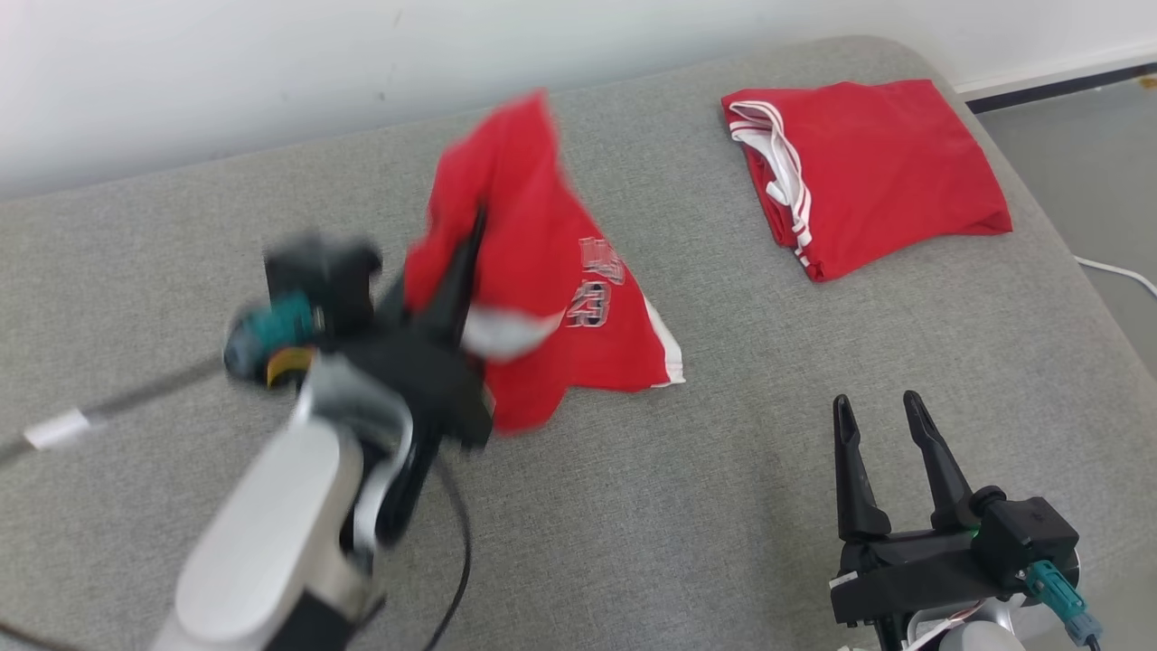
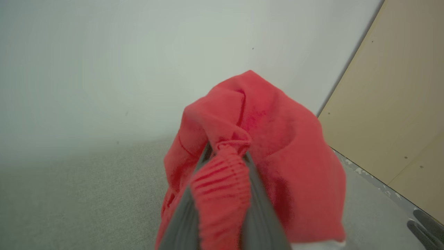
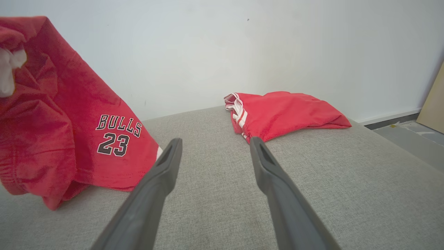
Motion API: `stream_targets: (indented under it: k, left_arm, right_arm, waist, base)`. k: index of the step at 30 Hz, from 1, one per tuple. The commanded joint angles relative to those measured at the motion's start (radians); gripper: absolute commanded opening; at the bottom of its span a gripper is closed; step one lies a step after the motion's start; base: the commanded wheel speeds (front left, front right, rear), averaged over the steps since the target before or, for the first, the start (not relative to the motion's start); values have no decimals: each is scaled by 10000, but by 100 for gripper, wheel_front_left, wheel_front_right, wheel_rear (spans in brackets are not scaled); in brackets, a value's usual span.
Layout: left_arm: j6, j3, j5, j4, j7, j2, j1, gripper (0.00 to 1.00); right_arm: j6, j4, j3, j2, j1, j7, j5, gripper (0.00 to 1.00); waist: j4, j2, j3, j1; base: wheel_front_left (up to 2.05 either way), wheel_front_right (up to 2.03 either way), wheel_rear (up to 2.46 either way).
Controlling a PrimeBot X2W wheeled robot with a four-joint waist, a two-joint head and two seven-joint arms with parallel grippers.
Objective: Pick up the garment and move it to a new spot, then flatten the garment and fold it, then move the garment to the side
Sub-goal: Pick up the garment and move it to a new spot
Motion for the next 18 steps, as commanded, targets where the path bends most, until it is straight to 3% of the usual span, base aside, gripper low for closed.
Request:
stream_targets:
  k: [1,10,11,12,18]
  left_arm:
    - [72,-63,94,385,-213,92,543,0]
    - [-1,-272,165,2628,-1061,169,1856,4]
    - [-2,-328,265,2751,-1243,123,1868,71]
    - [-25,-346,270,2849,-1424,37,1860,100]
    - [42,-411,612,2739,-2341,-51,1499,100]
  right_arm:
    - [-27,6,44,31,-45,-42,80,100]
    - [-27,83,106,32,-114,-45,-38,100]
    - [-27,93,85,32,-96,-45,-61,100]
    - [-27,103,37,30,-62,-45,-67,100]
    - [-27,151,-65,32,177,-46,-149,100]
  waist:
    - [51,0,36,0]
    - [98,0,11,0]
    - [120,0,-36,0]
    - [158,0,-97,0]
    - [438,0,-561,0]
  base:
    - [0,0,0]
    - [0,0,0]
    - [0,0,0]
    - [0,0,0]
    - [0,0,0]
